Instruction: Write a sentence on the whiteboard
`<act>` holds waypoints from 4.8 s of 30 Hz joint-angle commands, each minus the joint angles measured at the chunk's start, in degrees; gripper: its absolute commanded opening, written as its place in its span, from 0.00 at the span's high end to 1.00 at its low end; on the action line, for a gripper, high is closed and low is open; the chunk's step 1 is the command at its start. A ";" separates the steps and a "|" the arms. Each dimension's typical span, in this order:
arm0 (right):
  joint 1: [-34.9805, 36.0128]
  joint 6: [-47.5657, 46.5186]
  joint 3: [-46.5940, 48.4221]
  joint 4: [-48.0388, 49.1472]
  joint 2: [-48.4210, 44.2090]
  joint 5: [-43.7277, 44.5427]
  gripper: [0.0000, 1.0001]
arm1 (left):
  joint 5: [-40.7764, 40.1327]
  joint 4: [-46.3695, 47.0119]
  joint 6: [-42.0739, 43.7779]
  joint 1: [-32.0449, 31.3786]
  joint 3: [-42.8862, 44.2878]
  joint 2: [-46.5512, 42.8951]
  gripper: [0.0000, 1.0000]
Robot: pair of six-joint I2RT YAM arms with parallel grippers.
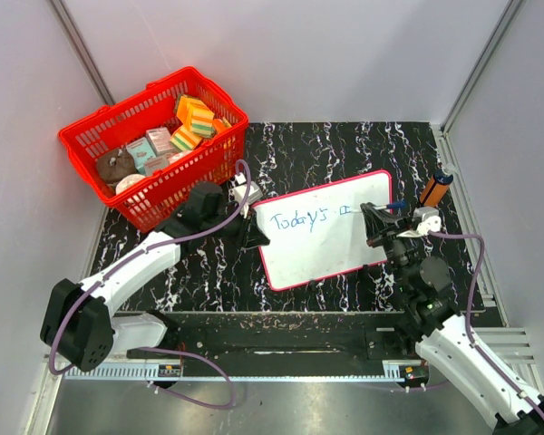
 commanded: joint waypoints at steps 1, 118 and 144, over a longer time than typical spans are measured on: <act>-0.15 1.20 1.13 -1.78 -1.13 -2.36 1.00 | -21.93 -7.50 15.67 0.05 -2.49 4.08 1.00; 24.63 -23.06 -4.85 57.55 45.28 10.74 1.00 | -18.23 -25.35 15.22 3.21 17.90 31.50 1.00; 24.63 -24.20 -3.18 58.24 47.03 10.74 1.00 | -10.67 -23.15 14.79 3.39 17.72 28.86 0.65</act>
